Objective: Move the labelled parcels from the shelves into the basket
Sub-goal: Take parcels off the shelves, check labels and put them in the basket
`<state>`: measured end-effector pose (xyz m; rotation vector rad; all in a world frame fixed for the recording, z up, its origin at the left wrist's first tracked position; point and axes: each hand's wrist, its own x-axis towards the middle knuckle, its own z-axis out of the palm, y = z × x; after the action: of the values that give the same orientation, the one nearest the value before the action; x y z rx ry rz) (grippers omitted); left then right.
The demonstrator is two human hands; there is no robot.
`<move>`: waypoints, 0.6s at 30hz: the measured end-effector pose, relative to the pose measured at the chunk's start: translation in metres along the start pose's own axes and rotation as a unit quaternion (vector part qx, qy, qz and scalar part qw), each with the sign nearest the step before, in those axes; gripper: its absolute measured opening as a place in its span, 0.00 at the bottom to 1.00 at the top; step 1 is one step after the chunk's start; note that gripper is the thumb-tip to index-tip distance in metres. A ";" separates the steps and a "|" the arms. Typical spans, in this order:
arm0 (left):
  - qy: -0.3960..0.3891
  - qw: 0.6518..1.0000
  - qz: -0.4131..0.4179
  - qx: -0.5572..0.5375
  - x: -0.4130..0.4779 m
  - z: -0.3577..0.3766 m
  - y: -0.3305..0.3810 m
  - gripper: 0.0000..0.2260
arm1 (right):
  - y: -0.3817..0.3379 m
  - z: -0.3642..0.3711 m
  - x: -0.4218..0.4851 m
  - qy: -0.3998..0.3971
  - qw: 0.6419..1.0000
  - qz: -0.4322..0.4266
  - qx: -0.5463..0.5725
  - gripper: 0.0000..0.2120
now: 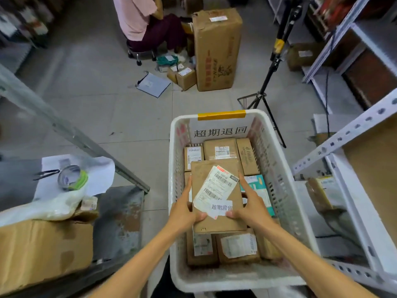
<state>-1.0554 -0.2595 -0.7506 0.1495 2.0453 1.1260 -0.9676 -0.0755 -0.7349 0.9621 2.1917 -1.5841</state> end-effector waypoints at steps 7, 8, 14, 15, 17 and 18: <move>0.005 1.000 -0.002 0.018 0.098 -0.029 0.009 0.50 | -0.021 0.013 0.104 0.010 0.999 0.029 0.031 0.54; 0.008 1.000 0.001 0.024 0.115 -0.032 0.011 0.50 | -0.022 0.015 0.124 0.015 0.999 0.031 0.037 0.53; 0.024 0.996 0.012 0.084 0.192 -0.033 0.021 0.52 | -0.010 0.028 0.225 0.031 0.998 0.031 0.050 0.53; 0.024 0.995 0.026 0.092 0.198 -0.028 0.017 0.51 | -0.008 0.029 0.240 0.034 0.998 0.030 0.050 0.51; 0.010 0.989 0.044 0.141 0.205 -0.017 0.003 0.49 | -0.007 0.037 0.265 0.039 0.997 0.020 0.057 0.46; -0.011 0.983 0.040 0.181 0.207 -0.014 -0.003 0.49 | -0.006 0.045 0.275 0.043 0.997 0.008 0.057 0.44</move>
<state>-1.2063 -0.1794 -0.8680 0.4263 2.2246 0.7851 -1.1832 -0.0199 -0.9026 1.0976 2.1628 -1.7066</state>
